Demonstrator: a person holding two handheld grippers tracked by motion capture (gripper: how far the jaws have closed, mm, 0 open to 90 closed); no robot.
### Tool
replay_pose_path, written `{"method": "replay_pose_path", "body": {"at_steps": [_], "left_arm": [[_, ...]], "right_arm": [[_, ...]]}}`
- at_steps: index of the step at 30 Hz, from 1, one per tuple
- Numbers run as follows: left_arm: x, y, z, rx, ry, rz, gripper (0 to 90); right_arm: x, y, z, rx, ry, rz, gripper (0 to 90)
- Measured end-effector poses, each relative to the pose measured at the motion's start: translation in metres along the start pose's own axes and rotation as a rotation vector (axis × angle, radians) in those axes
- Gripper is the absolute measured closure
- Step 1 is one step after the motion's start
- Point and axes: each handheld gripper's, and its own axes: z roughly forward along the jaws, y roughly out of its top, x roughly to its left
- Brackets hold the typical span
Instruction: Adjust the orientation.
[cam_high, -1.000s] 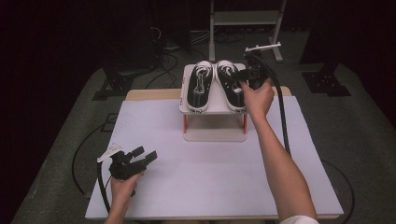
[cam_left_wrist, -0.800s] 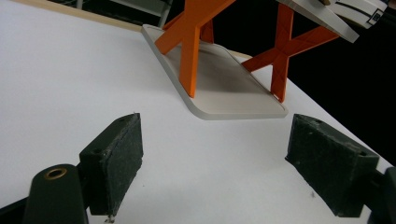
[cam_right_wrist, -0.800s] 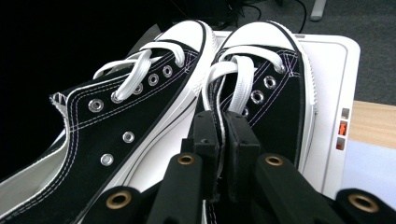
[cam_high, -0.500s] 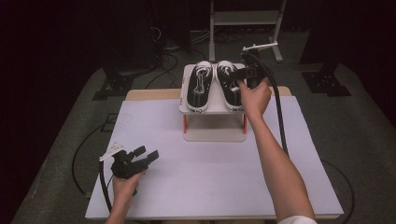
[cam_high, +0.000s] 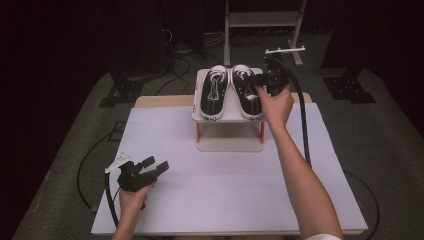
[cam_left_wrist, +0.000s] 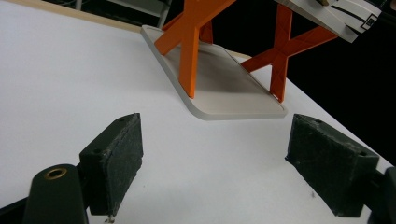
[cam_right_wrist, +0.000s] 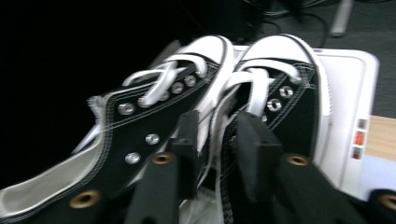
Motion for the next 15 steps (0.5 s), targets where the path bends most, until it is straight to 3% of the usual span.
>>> {"method": "replay_pose_path", "body": {"at_steps": [4,5,7,8,10,11,15], "left_arm": [[0.000,-0.001,-0.001,-0.001,0.000,-0.004,17.8],[-0.001,-0.001,-0.001,-0.004,0.001,-0.005,17.8],[-0.001,-0.001,0.000,-0.004,0.000,-0.004,17.8],[-0.002,-0.001,0.000,-0.005,-0.001,-0.005,17.8],[-0.003,-0.002,0.001,-0.004,-0.001,-0.009,17.8],[-0.003,-0.002,0.002,-0.001,-0.001,-0.005,17.8],[-0.004,-0.002,0.004,0.007,-0.005,-0.004,17.8]], "right_arm": [[0.005,-0.006,-0.013,-0.008,0.018,-0.043,63.5],[0.009,-0.011,-0.019,0.007,0.031,-0.084,61.3],[0.011,-0.013,-0.021,0.009,0.033,-0.096,61.0],[0.017,-0.019,-0.027,0.034,0.039,-0.142,59.9],[0.019,-0.022,-0.029,0.044,0.040,-0.158,59.9],[0.023,-0.028,-0.032,0.077,0.035,-0.198,59.3],[0.026,-0.031,-0.035,0.078,0.041,-0.227,57.3]]}}
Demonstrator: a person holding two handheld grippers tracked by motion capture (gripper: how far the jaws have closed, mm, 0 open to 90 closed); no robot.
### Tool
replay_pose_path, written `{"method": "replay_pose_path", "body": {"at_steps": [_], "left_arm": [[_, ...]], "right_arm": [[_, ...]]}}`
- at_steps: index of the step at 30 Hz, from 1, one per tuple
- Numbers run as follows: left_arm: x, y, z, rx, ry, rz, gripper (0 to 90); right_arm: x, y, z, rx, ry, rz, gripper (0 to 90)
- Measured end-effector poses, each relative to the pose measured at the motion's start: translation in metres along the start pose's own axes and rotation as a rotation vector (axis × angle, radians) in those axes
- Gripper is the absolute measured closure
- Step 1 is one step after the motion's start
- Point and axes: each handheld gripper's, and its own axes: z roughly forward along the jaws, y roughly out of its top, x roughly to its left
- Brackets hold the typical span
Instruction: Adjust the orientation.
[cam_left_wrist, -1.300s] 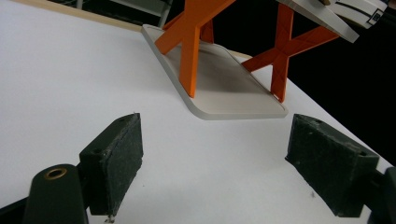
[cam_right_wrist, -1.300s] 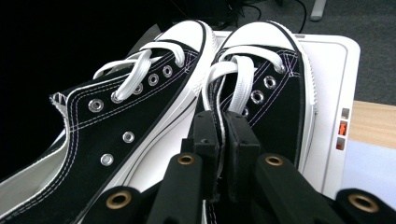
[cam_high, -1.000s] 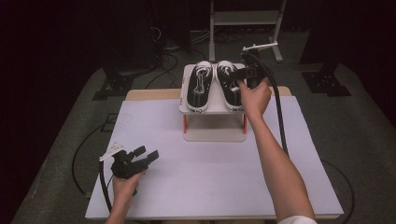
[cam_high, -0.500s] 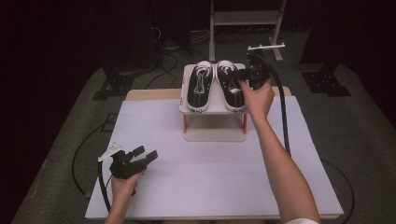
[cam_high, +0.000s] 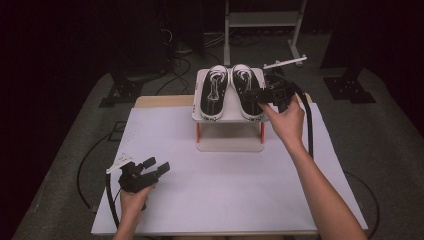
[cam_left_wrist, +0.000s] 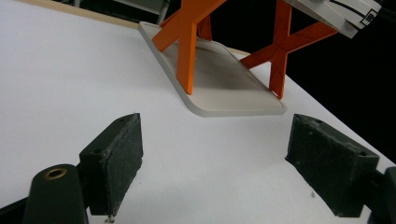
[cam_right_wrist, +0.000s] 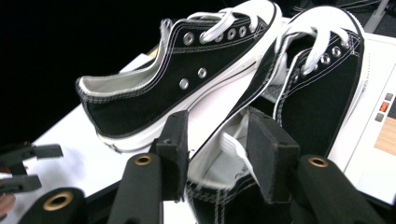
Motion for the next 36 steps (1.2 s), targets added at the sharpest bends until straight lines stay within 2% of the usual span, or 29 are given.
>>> {"method": "replay_pose_path", "body": {"at_steps": [12,13,14,15,16,17,20,23,24,27,30,33,36], "left_arm": [[0.002,-0.001,-0.003,-0.004,0.002,-0.004,17.8],[0.002,-0.001,-0.003,-0.005,0.001,-0.004,17.8],[0.002,-0.001,-0.002,-0.005,0.001,-0.005,17.8],[0.002,-0.001,-0.002,-0.004,0.000,-0.005,17.8],[0.001,-0.001,-0.002,-0.005,0.000,-0.008,17.8],[0.001,-0.001,-0.001,-0.004,-0.002,-0.007,17.8],[0.001,-0.002,-0.001,-0.001,-0.001,-0.008,17.8],[0.002,-0.002,-0.001,-0.003,0.001,-0.009,17.8],[0.002,-0.002,-0.001,-0.003,0.002,-0.009,17.8],[0.003,-0.002,-0.002,-0.004,0.002,-0.013,17.8],[0.002,-0.001,-0.002,-0.003,0.002,-0.011,17.8],[0.002,-0.001,-0.002,-0.004,0.001,-0.011,17.8],[0.003,-0.001,-0.003,-0.012,0.002,-0.020,17.8]], "right_arm": [[0.009,-0.002,-0.015,-0.021,0.033,-0.073,54.7],[0.009,-0.002,-0.016,-0.009,0.032,-0.087,54.3],[0.006,-0.001,-0.014,0.005,0.053,-0.129,53.5],[0.006,-0.001,-0.014,0.005,0.053,-0.129,53.5],[0.005,0.001,-0.012,0.022,0.070,-0.152,52.8],[0.005,0.001,-0.012,0.022,0.070,-0.152,52.8],[0.004,0.004,-0.007,0.061,0.070,-0.196,53.5],[0.004,0.004,0.001,0.098,0.039,-0.225,63.2],[0.005,0.004,0.003,0.114,0.012,-0.237,66.5],[0.003,0.008,0.004,0.130,0.024,-0.207,70.9],[0.009,0.014,0.005,0.151,-0.013,-0.214,72.5],[0.012,0.017,0.007,0.148,-0.012,-0.192,72.8],[0.017,0.026,0.013,0.114,-0.002,-0.154,73.1]]}}
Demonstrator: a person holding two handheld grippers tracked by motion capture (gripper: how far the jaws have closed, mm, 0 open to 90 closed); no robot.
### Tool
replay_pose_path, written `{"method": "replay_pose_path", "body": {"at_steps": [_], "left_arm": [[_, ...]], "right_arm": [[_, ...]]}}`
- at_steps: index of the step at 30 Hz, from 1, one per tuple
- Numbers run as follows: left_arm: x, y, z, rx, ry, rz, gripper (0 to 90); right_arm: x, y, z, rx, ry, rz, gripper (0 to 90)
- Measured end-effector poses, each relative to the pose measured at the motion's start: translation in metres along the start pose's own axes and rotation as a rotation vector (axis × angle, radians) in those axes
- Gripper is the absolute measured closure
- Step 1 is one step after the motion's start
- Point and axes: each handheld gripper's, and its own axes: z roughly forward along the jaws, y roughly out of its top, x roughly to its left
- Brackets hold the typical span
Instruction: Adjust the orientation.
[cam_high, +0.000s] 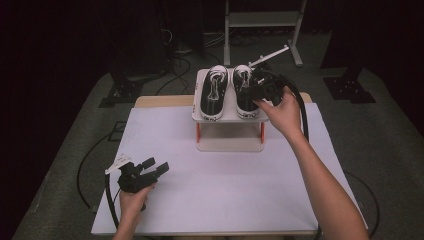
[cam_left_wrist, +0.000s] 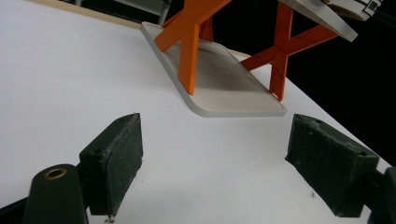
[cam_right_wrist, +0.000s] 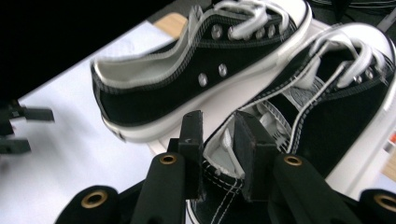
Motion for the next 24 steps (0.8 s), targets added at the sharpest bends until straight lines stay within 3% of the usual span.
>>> {"method": "replay_pose_path", "body": {"at_steps": [4,9,12,16,20,23,24], "left_arm": [[0.001,0.000,-0.001,-0.002,0.000,-0.002,17.8],[0.001,0.001,-0.003,0.000,0.000,0.006,17.8],[0.002,0.001,-0.003,0.000,0.001,0.003,17.8],[0.000,0.000,-0.001,0.002,-0.001,0.000,17.8],[0.000,0.000,0.000,0.001,-0.005,-0.005,17.8],[0.000,0.000,-0.001,0.002,-0.006,-0.005,17.8],[0.000,0.000,-0.001,0.002,-0.004,-0.005,17.8]], "right_arm": [[0.009,0.006,0.012,0.016,0.019,0.015,73.8],[0.010,0.006,0.018,0.032,0.039,0.024,73.6],[0.014,0.003,0.018,0.046,0.014,-0.004,70.4],[0.019,0.008,0.004,-0.044,0.028,-0.029,62.0],[0.030,0.014,0.003,-0.063,0.088,-0.058,61.4],[0.039,0.017,0.012,-0.068,0.169,-0.061,62.5],[0.045,0.019,0.018,-0.070,0.176,-0.094,62.5]]}}
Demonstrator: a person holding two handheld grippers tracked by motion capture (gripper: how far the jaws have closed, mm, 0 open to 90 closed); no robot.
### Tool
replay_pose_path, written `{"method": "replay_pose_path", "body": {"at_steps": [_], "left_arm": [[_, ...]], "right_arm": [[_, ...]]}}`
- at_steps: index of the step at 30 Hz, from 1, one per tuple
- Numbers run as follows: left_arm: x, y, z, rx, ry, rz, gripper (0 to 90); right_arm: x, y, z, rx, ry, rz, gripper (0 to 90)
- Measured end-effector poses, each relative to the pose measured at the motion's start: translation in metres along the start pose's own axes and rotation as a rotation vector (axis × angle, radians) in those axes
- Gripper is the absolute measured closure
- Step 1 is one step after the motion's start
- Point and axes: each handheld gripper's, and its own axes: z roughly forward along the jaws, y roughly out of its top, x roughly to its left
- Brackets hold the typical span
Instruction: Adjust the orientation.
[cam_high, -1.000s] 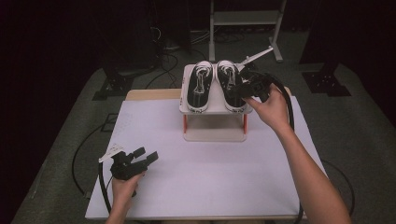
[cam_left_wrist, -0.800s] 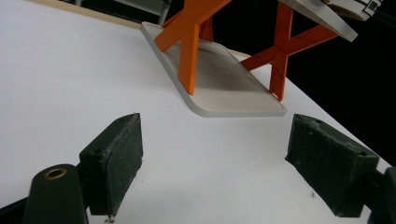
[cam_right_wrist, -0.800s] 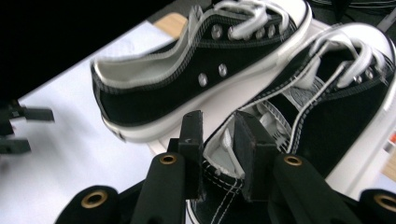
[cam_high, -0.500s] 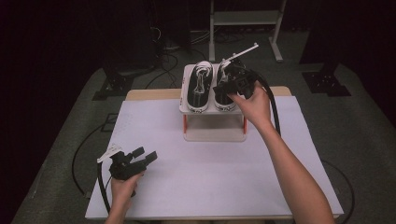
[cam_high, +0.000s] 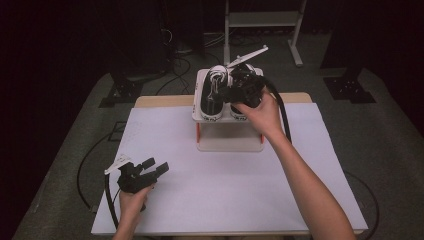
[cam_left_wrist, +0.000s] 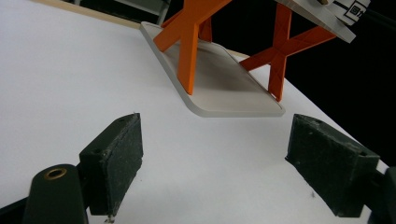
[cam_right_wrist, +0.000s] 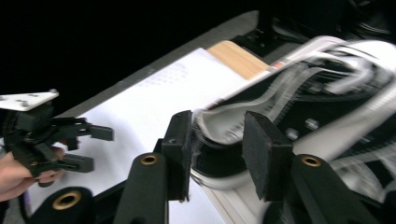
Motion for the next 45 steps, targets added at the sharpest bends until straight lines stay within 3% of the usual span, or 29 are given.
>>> {"method": "replay_pose_path", "body": {"at_steps": [4,9,10,11,16,29,32,35,37,45], "left_arm": [[0.001,0.000,0.000,-0.001,-0.002,-0.002,17.8],[0.002,0.000,-0.001,-0.002,-0.001,-0.006,17.8],[0.002,0.000,-0.001,-0.003,-0.001,-0.006,17.8],[0.002,0.000,-0.002,-0.002,0.001,-0.003,17.7],[0.003,0.000,-0.002,-0.001,0.002,-0.004,17.8],[0.002,-0.002,-0.003,-0.002,0.003,-0.007,17.8],[0.002,-0.002,-0.004,-0.002,0.004,-0.006,17.8],[0.002,-0.002,-0.004,-0.001,0.005,-0.007,17.8],[0.001,-0.002,-0.004,0.000,0.006,-0.007,17.8],[0.001,-0.002,-0.004,0.006,0.006,0.003,17.8]], "right_arm": [[0.002,0.002,0.007,0.003,0.015,-0.013,63.4],[-0.002,0.004,0.022,0.050,0.019,-0.025,67.1],[-0.003,0.003,0.025,0.061,0.021,-0.027,69.4],[-0.006,0.003,0.025,0.052,0.053,-0.009,79.3],[-0.012,0.005,0.019,0.055,0.076,0.026,85.5],[-0.024,-0.001,0.000,0.064,0.069,0.047,85.5],[-0.023,-0.003,0.005,0.070,0.097,0.051,82.9],[-0.022,-0.004,0.005,0.056,0.092,0.054,80.4],[-0.024,-0.005,0.002,0.040,0.090,0.058,71.7],[-0.031,-0.009,-0.011,-0.018,0.102,0.095,58.9]]}}
